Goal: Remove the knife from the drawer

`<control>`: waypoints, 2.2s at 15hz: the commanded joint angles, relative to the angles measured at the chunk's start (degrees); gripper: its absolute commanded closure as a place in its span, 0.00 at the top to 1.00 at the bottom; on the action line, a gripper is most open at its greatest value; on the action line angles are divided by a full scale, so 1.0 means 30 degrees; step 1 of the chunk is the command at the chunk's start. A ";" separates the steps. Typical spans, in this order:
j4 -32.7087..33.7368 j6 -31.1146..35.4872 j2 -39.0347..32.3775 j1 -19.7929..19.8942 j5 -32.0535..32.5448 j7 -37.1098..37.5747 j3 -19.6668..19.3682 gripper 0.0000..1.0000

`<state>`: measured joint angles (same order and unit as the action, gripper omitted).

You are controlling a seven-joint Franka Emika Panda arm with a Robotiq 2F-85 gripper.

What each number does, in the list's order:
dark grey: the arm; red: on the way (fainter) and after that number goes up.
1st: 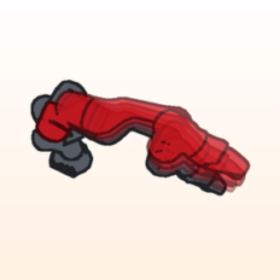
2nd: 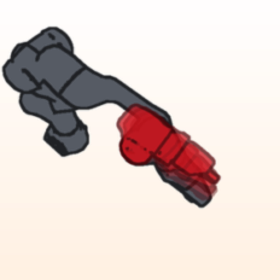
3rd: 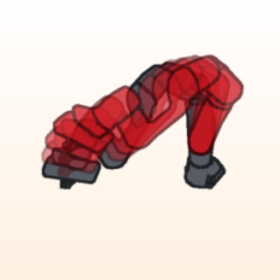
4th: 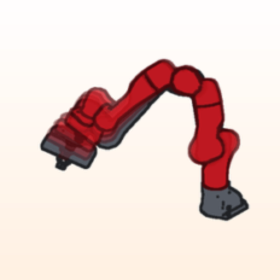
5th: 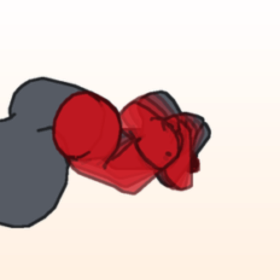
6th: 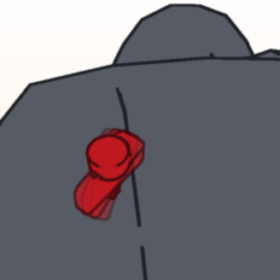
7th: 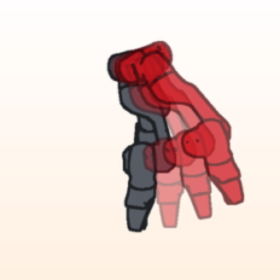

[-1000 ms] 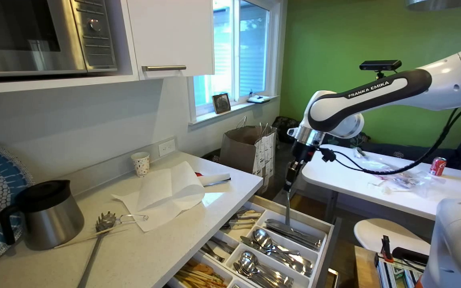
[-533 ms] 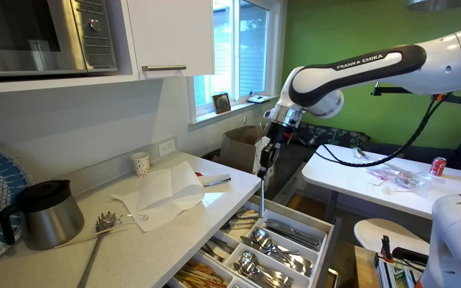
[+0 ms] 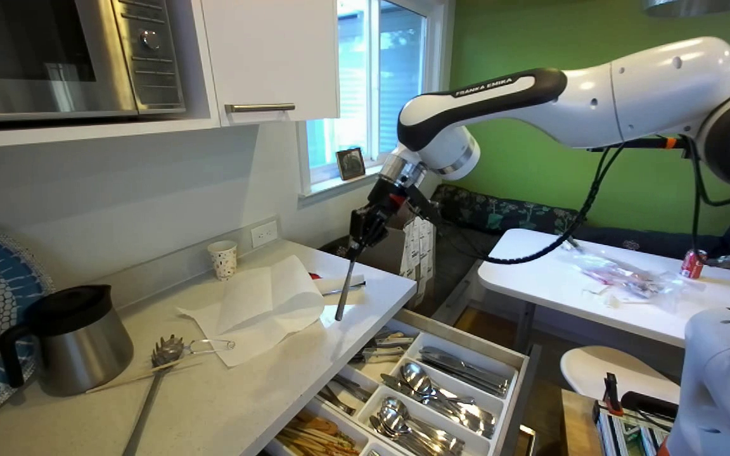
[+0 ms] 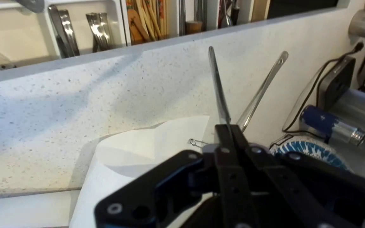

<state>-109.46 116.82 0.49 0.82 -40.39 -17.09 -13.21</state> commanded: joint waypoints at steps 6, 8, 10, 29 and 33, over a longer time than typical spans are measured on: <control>0.3824 0.0529 -0.4077 0.2135 -0.2063 0.2400 0.1291 0.04; 0.4332 0.0561 -0.4619 0.2322 -0.2174 0.2589 0.1357 0.04; 0.4496 0.0559 -0.4709 0.2338 -0.2190 0.2740 0.1392 0.04; 1.2496 0.1945 -1.3572 0.3709 -0.5998 0.5551 0.3691 0.01; 1.3674 0.2261 -1.4937 0.3928 -0.5528 0.6274 0.3697 0.01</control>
<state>-72.80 123.37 -40.44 11.54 -57.37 -0.94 -3.05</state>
